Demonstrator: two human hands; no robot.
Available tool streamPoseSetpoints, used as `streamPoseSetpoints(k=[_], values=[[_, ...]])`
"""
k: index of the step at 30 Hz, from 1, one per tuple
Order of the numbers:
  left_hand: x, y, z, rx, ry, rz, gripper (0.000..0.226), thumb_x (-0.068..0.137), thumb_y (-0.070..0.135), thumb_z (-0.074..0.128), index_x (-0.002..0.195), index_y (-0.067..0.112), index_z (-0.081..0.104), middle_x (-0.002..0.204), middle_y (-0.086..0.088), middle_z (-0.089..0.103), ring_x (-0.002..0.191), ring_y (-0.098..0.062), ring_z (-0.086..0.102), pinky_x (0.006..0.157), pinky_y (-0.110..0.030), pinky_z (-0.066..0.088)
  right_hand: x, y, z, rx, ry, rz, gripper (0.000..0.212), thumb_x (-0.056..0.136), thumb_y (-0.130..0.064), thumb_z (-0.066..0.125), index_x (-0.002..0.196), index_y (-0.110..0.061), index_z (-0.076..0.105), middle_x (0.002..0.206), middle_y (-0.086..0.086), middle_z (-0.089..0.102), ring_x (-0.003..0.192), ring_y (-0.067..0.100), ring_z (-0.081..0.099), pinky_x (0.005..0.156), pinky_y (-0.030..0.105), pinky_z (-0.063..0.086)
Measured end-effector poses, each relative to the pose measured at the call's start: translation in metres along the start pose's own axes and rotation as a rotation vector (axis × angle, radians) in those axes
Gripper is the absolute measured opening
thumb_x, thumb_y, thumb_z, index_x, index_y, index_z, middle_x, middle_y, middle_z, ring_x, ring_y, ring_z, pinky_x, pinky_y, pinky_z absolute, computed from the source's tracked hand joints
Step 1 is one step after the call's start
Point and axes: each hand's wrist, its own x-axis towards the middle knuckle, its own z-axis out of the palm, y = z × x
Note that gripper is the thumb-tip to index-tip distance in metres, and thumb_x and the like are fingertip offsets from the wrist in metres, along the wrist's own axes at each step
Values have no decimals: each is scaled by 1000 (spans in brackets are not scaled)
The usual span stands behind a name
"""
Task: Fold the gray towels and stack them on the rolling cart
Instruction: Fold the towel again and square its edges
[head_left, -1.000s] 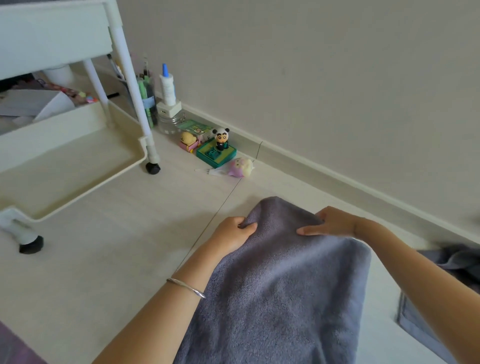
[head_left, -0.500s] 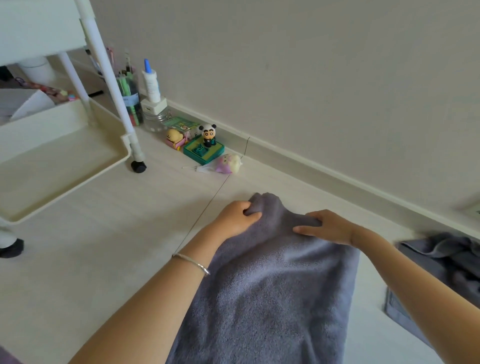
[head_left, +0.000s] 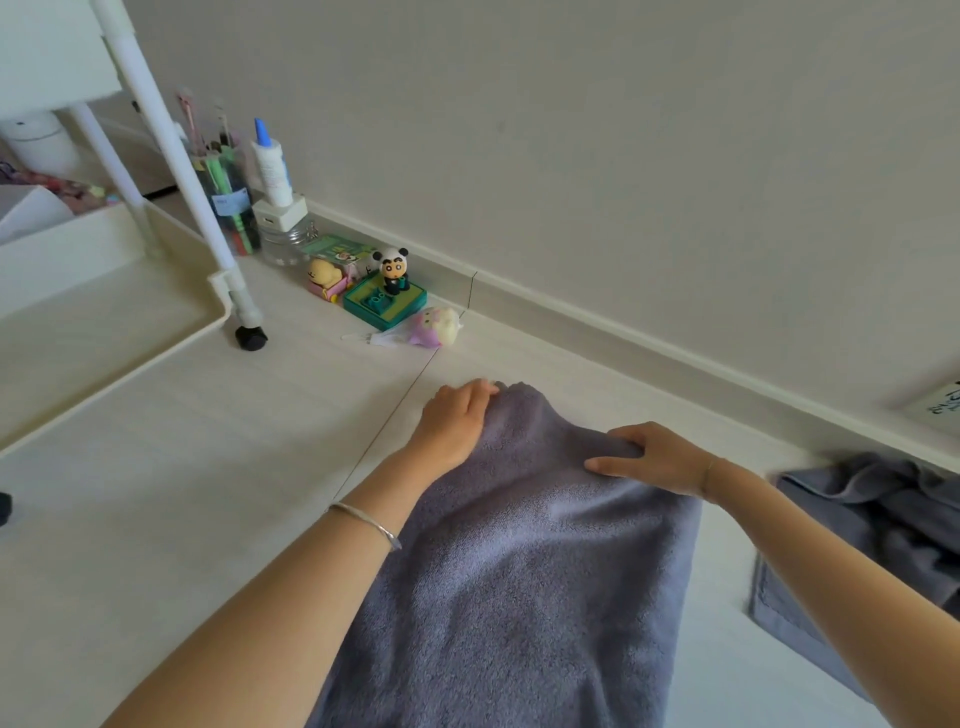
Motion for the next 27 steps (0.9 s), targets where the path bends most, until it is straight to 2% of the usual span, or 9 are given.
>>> streamPoseSetpoints(k=[2, 4, 7, 13, 16, 18, 21, 25, 27], values=[[9, -1, -4, -119, -60, -31, 29, 100, 12, 37, 116, 12, 62, 120, -5, 64, 112, -19, 57, 94, -24, 40, -2, -3, 1, 24, 0, -19, 28, 80, -39, 72, 69, -14, 63, 62, -6, 56, 57, 7, 49, 62, 22, 40], [15, -4, -8, -191, -150, -48, 28, 94, 2, 50, 119, 10, 60, 121, -8, 64, 109, -17, 59, 91, -20, 40, -5, -3, -1, 108, 0, -67, 31, 78, -32, 76, 66, -9, 59, 59, -4, 50, 57, 9, 44, 62, 25, 36], [21, -5, -9, -173, -193, -61, 29, 88, 5, 62, 116, 9, 62, 113, -10, 67, 97, -17, 61, 80, -19, 42, -13, 0, -9, 265, -18, -91, 33, 75, -26, 77, 84, 1, 62, 73, 6, 57, 70, 15, 52, 69, 28, 39], [21, -8, -10, -124, -190, -67, 7, 93, 28, 58, 96, 22, 57, 104, -5, 66, 94, -19, 59, 82, -29, 45, -15, 2, -5, 114, -102, -15, 33, 62, -29, 59, 86, -6, 61, 78, -1, 60, 74, 13, 54, 78, 34, 46], [22, -5, -10, -385, -242, -132, 15, 91, 17, 61, 90, 24, 48, 100, -7, 65, 88, -19, 58, 75, -27, 45, -10, 1, -1, 91, -100, -26, 44, 55, -34, 57, 90, -7, 61, 81, 0, 61, 77, 14, 54, 83, 36, 46], [24, -5, -7, -485, -80, -138, 28, 85, 2, 63, 94, 22, 46, 114, -7, 60, 100, -20, 56, 82, -26, 44, -8, 1, 1, 90, -97, -40, 39, 58, -34, 59, 90, -11, 62, 84, 0, 63, 80, 15, 56, 85, 37, 47], [24, -5, -4, -166, 177, 44, 26, 88, 12, 62, 111, 19, 50, 117, 6, 51, 103, -13, 50, 81, -21, 40, -7, 3, 2, 124, -71, -62, 18, 78, -31, 69, 93, -21, 64, 90, -4, 69, 85, 13, 63, 83, 29, 48], [13, 5, 3, -47, -77, 27, 40, 93, 51, 45, 111, 18, 58, 106, 5, 62, 98, -13, 59, 85, -27, 47, -6, 1, 3, 133, 7, -172, 8, 88, -20, 65, 94, -25, 66, 90, -7, 69, 81, 1, 62, 77, 15, 46], [12, 3, 7, 72, -189, -8, 40, 90, 49, 54, 110, 14, 59, 100, 1, 62, 95, -18, 60, 82, -30, 45, -4, 0, 3, 169, 55, -215, 8, 87, -18, 66, 95, -20, 67, 90, -3, 70, 77, 1, 62, 79, 19, 48]])
